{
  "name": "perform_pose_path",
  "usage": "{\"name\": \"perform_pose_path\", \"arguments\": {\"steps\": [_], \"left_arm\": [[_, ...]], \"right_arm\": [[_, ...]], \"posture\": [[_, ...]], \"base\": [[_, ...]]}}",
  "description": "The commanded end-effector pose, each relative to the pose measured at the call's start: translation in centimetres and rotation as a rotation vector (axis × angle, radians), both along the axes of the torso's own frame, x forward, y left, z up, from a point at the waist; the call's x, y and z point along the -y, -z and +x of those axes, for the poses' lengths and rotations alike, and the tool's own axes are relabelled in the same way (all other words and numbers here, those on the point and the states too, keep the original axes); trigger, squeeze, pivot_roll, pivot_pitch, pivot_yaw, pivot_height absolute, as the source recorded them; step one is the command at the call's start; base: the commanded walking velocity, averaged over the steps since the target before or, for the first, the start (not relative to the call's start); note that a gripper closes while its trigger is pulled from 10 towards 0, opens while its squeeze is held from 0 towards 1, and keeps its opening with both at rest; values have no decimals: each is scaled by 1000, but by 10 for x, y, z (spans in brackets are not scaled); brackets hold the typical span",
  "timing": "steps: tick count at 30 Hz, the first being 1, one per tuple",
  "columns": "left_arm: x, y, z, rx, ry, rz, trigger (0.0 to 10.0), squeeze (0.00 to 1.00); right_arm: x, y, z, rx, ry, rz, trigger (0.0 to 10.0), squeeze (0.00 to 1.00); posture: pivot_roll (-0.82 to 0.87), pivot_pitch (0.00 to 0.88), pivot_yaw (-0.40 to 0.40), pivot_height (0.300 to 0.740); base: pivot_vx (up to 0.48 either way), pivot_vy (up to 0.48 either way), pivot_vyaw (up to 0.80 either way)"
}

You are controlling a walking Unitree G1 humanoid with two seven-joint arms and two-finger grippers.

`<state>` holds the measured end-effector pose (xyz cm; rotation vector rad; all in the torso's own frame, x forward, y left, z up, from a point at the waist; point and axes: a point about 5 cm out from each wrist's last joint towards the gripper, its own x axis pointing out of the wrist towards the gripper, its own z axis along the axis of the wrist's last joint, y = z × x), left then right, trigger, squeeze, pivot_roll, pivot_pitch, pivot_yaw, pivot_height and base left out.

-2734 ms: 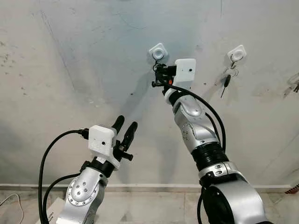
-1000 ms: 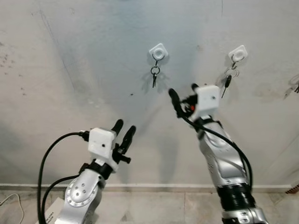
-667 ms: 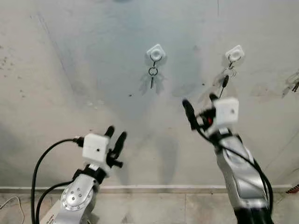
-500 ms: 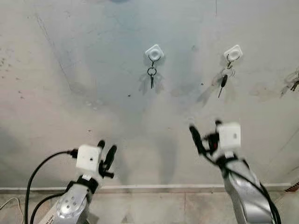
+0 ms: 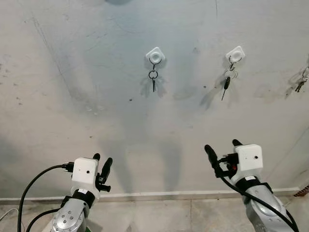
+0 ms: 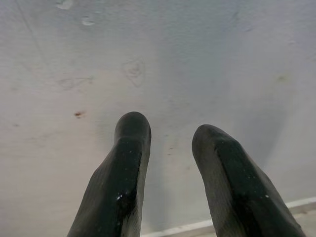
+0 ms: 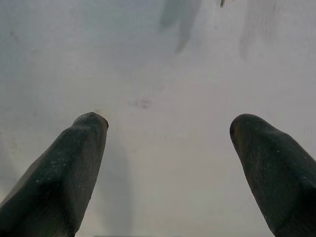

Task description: Hang keys on a hook

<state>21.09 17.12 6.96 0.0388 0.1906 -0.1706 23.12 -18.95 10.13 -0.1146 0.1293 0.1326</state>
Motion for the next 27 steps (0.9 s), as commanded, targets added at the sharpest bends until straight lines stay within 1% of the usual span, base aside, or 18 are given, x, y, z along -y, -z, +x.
{"name": "perform_pose_path", "arguments": {"steps": [1,4,9,19,24,27], "left_arm": [[0,-3,1,4,-1,-17,10000,0],[3,0,3,1,0,-18,10000,0],[6,2,3,-5,9,-14,10000,0],[8,-2,7,5,16,-13,10000,0],[10,-1,7,3,20,-11,10000,0],[10,0,7,-7,22,-13,10000,0]], "right_arm": [[-2,-4,-1,7,-11,11,10000,0],[-11,-1,1,-2,-25,40,10000,0],[-19,2,1,-23,-34,53,10000,0],[-25,1,4,-31,-25,68,10000,0],[-25,3,6,-44,-8,54,10000,0],[-26,3,5,-49,-9,70,10000,0]], "posture": [[-9,0,62,740],[-9,0,61,740],[-10,0,63,740],[-13,0,68,740],[-12,0,69,740],[-12,0,71,740]], "base": [[0,0,0],[0,0,0],[0,0,0],[0,0,0],[0,0,0],[0,0,0]]}}
